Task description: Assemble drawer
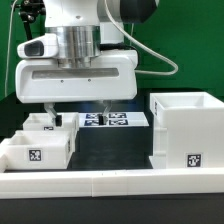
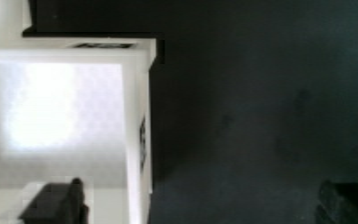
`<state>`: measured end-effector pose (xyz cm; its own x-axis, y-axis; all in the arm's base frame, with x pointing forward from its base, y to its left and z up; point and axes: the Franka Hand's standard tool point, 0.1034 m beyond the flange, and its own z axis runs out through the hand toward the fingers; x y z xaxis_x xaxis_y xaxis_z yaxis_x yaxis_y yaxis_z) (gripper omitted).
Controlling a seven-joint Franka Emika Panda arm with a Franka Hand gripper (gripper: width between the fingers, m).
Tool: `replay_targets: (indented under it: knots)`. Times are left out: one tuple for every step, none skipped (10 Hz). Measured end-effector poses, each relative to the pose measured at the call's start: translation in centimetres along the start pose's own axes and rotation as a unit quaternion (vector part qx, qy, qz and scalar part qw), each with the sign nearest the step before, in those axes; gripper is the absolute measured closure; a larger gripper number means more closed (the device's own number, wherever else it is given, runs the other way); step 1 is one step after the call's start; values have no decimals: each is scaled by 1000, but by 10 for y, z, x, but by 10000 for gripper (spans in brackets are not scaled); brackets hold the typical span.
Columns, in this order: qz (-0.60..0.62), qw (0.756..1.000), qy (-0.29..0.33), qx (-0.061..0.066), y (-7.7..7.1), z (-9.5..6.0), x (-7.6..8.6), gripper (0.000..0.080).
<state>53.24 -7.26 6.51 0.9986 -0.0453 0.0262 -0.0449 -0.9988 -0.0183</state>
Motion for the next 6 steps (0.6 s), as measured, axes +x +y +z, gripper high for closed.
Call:
replay_targets:
  knots:
    - [-2,1000,0,0,-1,0,0,150]
    - [-1,1000,0,0,-1,1,0,150]
    - [-1,1000,-1,0,-1,1,0,150]
    - [-1,1000,-1,0,0,1,0,150]
    - [-2,1000,-2,0,1,3,-1,150]
    - [2,1000,1,-4,8,10,-6,150]
